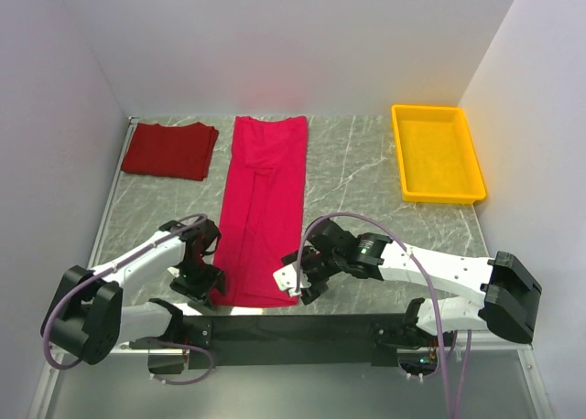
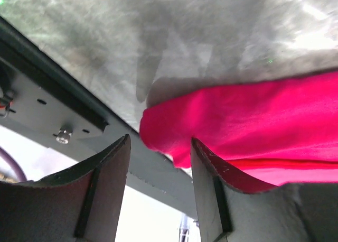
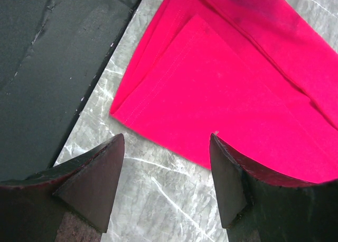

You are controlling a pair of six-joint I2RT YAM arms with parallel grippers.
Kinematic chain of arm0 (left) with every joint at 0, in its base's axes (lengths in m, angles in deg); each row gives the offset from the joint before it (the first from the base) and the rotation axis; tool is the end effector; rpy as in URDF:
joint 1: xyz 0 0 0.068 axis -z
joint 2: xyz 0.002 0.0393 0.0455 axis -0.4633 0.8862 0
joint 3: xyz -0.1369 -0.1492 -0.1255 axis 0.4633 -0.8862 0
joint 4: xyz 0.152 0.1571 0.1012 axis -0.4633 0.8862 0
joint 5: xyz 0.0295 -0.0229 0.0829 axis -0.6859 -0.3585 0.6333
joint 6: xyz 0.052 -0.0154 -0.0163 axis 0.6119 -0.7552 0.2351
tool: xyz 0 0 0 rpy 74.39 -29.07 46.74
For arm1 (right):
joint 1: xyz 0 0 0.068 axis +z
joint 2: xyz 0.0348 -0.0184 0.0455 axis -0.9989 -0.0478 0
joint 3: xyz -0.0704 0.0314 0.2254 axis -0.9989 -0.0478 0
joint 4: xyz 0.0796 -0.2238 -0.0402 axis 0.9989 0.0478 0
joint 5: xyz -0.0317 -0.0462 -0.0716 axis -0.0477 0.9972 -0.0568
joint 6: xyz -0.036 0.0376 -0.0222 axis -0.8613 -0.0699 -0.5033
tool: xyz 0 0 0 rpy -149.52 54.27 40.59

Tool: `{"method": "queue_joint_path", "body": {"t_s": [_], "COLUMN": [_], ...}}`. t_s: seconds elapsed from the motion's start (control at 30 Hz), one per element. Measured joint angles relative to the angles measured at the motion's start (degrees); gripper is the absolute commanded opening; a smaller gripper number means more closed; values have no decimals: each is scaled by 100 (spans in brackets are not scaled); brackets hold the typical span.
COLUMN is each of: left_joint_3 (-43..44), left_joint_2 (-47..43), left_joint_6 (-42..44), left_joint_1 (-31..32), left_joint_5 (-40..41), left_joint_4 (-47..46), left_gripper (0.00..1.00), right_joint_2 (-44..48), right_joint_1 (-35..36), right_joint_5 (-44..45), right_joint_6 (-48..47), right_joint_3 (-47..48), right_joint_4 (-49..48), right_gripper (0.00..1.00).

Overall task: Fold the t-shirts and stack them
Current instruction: Fold the tshirt

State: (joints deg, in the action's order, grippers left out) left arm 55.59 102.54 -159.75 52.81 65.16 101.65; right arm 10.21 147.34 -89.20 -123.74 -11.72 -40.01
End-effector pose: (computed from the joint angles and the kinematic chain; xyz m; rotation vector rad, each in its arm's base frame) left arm 0.1235 -0.0636 0.1319 1.5777 -2.5060 -0.0715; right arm 0.1050 0.2215 0.2021 -2.1350 1.0161 0.6385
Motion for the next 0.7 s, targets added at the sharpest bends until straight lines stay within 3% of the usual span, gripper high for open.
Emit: {"method": "queue_joint_path", "body": {"t_s": [0.7], "left_joint_3": [-363], "left_joint_2": [-114], "left_joint_6": [-223], "left_joint_1": [0], "left_joint_5": [31], "left_joint_4": [-374], "left_gripper": [50], "right_joint_2": [-48], "right_joint_1": [-24], "right_joint_5": [-15], "right_joint_6": [7], "right_joint_3": [2], "right_joint_4": [13], "right_gripper": [72]}}
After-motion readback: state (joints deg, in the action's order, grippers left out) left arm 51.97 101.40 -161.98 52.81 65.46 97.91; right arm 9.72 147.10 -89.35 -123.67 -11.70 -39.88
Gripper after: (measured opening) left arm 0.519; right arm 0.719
